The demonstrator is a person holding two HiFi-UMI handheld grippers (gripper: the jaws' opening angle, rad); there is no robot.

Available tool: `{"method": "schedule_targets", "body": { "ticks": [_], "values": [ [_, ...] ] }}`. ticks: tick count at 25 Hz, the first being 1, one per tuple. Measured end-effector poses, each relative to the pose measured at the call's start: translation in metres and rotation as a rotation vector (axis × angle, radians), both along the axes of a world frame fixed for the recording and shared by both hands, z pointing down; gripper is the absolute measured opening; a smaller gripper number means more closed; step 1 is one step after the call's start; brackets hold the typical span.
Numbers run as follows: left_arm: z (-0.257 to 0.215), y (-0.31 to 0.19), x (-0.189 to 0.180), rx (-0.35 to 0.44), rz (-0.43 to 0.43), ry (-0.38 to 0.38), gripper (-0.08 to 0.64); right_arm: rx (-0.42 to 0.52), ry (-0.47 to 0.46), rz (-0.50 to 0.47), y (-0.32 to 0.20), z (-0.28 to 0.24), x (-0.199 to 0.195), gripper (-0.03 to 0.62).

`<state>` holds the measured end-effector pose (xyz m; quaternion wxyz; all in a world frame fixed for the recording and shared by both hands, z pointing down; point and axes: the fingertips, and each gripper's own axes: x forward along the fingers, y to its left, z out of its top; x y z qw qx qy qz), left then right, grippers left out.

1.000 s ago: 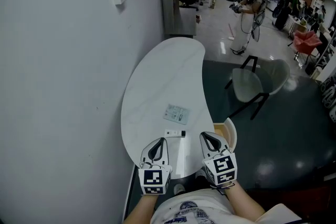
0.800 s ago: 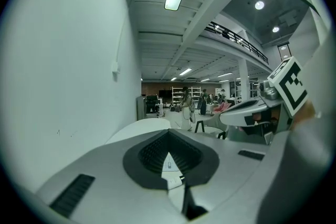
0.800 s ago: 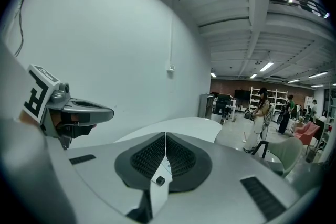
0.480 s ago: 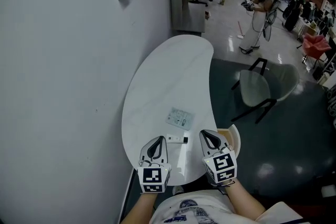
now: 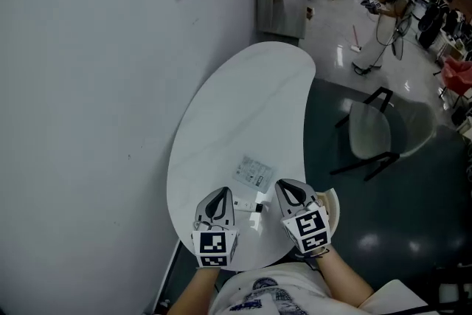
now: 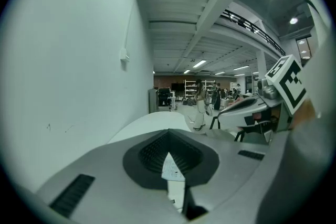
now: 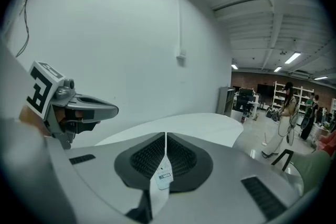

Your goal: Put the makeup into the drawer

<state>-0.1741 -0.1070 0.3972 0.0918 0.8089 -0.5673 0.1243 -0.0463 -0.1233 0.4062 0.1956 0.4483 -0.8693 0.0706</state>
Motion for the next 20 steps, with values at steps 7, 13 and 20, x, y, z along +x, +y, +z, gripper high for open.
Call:
{"method": "schedule_targets", "body": {
  "ticks": [7,13,20],
  "values": [
    [0.025,-0.028,0.003,-0.046,-0.068,0.003,0.041,-0.052,0.027,-0.094,-0.037,0.027,-0.001,0.025],
    [0.042,-0.043,0.006,-0.078,-0.119,-0.006,0.041,-0.114,0.045,-0.181,-0.059,0.051,-0.002,0.086],
    [0.057,-0.052,0.008,-0.105,-0.165,-0.016,0.041,-0.164,0.073,-0.265,-0.073,0.083,-0.007,0.155]
  ]
}}
